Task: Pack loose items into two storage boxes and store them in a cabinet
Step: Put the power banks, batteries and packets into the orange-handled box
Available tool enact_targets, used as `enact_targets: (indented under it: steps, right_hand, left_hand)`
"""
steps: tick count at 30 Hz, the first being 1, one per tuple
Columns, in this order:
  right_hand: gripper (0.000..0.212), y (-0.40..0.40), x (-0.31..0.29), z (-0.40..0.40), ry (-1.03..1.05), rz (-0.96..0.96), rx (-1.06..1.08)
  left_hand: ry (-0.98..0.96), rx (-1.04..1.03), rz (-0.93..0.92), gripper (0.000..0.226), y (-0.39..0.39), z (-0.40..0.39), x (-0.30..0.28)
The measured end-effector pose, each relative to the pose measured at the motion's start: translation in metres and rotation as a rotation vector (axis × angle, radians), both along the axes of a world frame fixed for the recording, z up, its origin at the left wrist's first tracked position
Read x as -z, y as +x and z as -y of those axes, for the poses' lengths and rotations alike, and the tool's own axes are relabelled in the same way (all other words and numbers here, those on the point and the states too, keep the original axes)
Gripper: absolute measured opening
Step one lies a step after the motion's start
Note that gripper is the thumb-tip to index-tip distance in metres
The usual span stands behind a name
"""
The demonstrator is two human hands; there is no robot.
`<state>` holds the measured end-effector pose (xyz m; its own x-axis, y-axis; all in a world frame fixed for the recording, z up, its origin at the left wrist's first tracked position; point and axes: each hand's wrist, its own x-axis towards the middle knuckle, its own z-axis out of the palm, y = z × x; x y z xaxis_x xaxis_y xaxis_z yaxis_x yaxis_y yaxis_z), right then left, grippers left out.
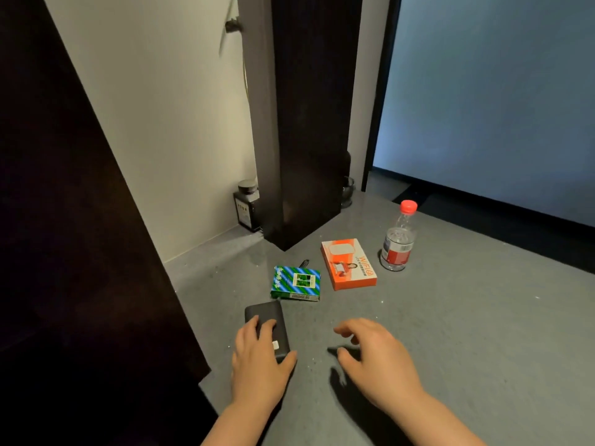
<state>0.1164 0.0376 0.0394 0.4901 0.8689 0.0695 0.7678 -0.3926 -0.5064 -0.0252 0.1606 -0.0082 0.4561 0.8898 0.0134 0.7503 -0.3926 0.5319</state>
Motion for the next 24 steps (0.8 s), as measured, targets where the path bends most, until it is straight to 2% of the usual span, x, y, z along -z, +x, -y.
enact_targets:
  steps: [4, 8, 14, 19, 24]
  right_hand:
    - [0.043, 0.024, 0.013, -0.041, -0.007, 0.012, 0.090]
    - [0.054, 0.063, 0.023, -0.085, -0.057, 0.082, 0.189]
    - [0.064, 0.118, 0.030, -0.142, -0.207, 0.137, 0.301]
    - [0.091, 0.123, 0.039, -0.163, -0.341, 0.069, 0.369]
    - [0.098, 0.119, 0.040, -0.149, -0.375, -0.024, 0.420]
  left_hand:
    - [0.010, -0.015, -0.015, 0.078, 0.013, -0.021, 0.004]
    - [0.038, 0.001, -0.028, 0.079, 0.016, -0.032, 0.009]
    - [0.066, -0.003, 0.045, 0.076, 0.017, -0.038, 0.014]
    - [0.067, -0.017, 0.091, 0.076, 0.016, -0.041, 0.018]
    - [0.016, -0.111, 0.060, 0.102, 0.017, -0.040, 0.018]
